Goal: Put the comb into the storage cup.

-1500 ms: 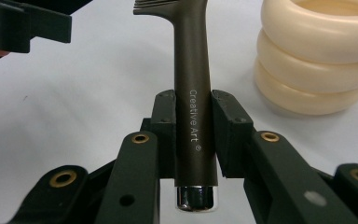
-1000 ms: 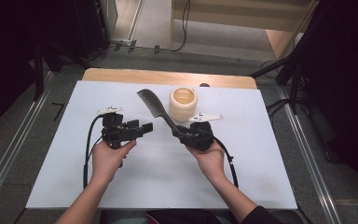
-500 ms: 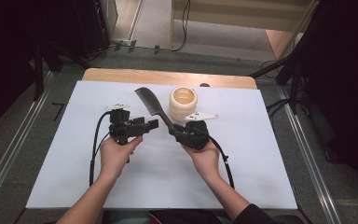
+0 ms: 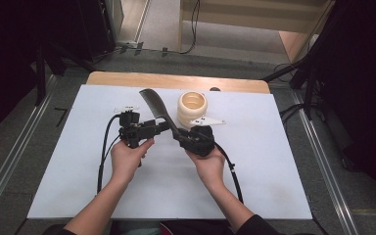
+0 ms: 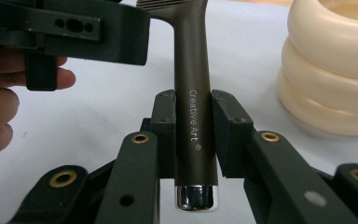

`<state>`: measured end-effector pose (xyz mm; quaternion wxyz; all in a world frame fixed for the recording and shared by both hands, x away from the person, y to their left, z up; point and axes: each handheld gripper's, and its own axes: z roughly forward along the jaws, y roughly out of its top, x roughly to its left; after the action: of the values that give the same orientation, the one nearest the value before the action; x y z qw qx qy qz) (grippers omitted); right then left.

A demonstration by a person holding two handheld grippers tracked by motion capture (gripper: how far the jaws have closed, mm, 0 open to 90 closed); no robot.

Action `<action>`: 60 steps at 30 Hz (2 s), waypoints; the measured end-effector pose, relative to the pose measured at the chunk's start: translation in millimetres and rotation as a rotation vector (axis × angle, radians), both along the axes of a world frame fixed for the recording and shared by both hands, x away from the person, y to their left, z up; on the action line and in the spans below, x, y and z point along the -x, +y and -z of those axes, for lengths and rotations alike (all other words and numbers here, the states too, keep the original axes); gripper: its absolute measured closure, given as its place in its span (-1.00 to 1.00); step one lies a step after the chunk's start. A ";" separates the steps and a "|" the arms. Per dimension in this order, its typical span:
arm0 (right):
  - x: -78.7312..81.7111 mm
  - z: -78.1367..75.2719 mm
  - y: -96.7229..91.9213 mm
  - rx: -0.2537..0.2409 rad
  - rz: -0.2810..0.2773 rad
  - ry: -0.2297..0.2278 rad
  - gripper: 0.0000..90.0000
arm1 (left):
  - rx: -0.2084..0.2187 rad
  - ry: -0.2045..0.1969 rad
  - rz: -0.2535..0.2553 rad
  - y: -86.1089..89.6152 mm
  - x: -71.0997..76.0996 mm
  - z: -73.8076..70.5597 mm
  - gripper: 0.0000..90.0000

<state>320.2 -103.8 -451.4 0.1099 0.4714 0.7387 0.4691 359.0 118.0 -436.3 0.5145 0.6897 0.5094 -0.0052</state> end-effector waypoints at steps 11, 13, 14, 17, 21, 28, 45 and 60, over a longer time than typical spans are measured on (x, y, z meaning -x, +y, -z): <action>1.7 3.0 7.3 -0.026 0.022 -0.002 0.56 | 0.002 0.004 -0.019 -3.0 -5.1 5.8 -0.32; 1.5 3.1 8.6 -0.034 0.018 -0.003 0.56 | 0.001 0.004 -0.024 -3.5 -5.5 6.3 -0.31; 1.3 3.5 9.1 -0.037 0.016 -0.002 0.56 | 0.006 0.005 -0.026 -3.3 -5.6 6.2 -0.29; 0.8 4.8 10.9 -0.042 0.016 0.003 0.56 | 0.004 -0.007 -0.036 -3.7 -5.7 5.9 -0.25; 0.8 5.2 12.9 -0.054 0.020 0.004 0.56 | 0.024 0.009 -0.047 -4.5 -7.7 7.6 -0.20; 1.4 6.3 16.4 -0.065 0.018 0.003 0.56 | 0.059 0.043 -0.059 -4.7 -10.7 10.2 -0.09; 3.4 7.9 24.1 -0.074 0.003 -0.022 0.56 | 0.125 0.123 -0.050 -1.5 -15.3 15.2 0.37; 3.0 8.2 21.8 -0.057 -0.022 -0.032 0.56 | 0.192 0.165 -0.038 1.8 -16.5 16.1 0.47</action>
<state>317.2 -82.0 -459.6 0.1029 0.4588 0.7281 0.4987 375.5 119.8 -452.5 0.5344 0.6248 0.5602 -0.1009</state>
